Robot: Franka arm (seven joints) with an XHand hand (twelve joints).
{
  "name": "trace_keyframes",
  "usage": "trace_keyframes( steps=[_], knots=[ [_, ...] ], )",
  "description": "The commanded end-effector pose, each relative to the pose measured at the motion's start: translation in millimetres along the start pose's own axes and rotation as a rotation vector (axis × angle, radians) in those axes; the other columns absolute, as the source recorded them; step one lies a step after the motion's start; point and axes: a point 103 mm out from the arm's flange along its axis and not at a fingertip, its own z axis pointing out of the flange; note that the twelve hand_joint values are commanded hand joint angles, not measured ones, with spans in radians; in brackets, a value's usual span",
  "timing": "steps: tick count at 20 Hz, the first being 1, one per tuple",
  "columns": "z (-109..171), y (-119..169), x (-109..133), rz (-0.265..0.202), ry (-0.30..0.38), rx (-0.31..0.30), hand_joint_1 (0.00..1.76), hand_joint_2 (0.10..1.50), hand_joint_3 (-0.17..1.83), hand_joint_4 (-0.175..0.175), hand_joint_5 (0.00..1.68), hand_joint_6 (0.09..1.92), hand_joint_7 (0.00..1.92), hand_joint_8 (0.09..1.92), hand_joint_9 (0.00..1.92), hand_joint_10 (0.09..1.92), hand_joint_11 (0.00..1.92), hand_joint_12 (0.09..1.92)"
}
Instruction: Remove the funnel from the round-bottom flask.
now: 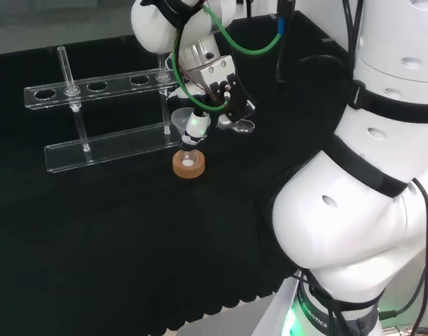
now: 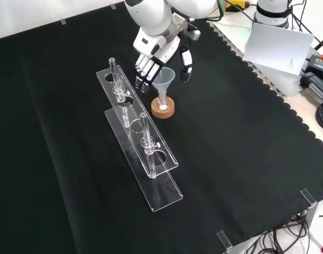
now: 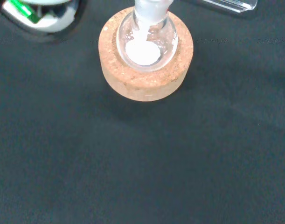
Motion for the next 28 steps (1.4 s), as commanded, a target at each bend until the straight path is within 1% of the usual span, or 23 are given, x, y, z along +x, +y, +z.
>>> trace_keyframes(
  steps=[1, 4, 7, 9, 14, 16, 19, 22, 25, 28],
  knots=[
    [-0.7, 1.4, -6.3, 0.005, -0.001, -0.023, 0.82, 0.54, 0.55, -0.042, 0.15, 0.09, 0.0, 0.24, 0.07, 0.91, 0.18, 1.52],
    [2.5, 1.6, -10.5, 0.007, 0.015, -0.023, 0.81, 0.54, 0.56, -0.04, 0.16, 0.09, 0.0, 0.27, 0.09, 0.91, 0.18, 1.52],
    [8.7, 2.1, -16.2, 0.013, 0.066, -0.029, 0.79, 0.54, 0.57, -0.039, 0.17, 0.09, 0.0, 0.31, 0.11, 0.9, 0.18, 1.52],
    [11.1, 2.5, -16.5, 0.002, 0.093, -0.047, 0.76, 0.54, 0.57, -0.039, 0.17, 0.09, 0.0, 0.36, 0.16, 0.88, 0.18, 1.52],
    [12.7, 5.3, -13.2, -0.02, 0.1, -0.069, 0.73, 0.56, 0.57, -0.045, 0.22, 0.09, 0.0, 0.6, 0.4, 0.74, 0.21, 1.49],
    [13.0, 5.6, -13.1, -0.017, 0.091, -0.071, 0.73, 0.57, 0.56, -0.048, 0.24, 0.09, 0.01, 0.66, 0.46, 0.7, 0.22, 1.49],
    [13.4, 7.5, -11.7, -0.009, 0.098, -0.073, 0.72, 0.57, 0.56, -0.05, 0.25, 0.09, 0.02, 0.7, 0.5, 0.69, 0.23, 1.49],
    [13.7, 8.0, -12.1, 0.001, 0.108, -0.091, 0.71, 0.6, 0.54, -0.053, 0.27, 0.09, 0.05, 0.72, 0.54, 0.66, 0.25, 1.47],
    [12.7, 7.9, -12.3, 0.013, 0.092, -0.107, 0.74, 0.64, 0.53, -0.057, 0.3, 0.09, 0.15, 0.72, 0.61, 0.62, 0.3, 1.42],
    [11.2, 7.2, -15.9, 0.018, 0.094, -0.116, 0.78, 0.68, 0.53, -0.058, 0.33, 0.09, 0.2, 0.71, 0.65, 0.59, 0.35, 1.38]
  ],
)
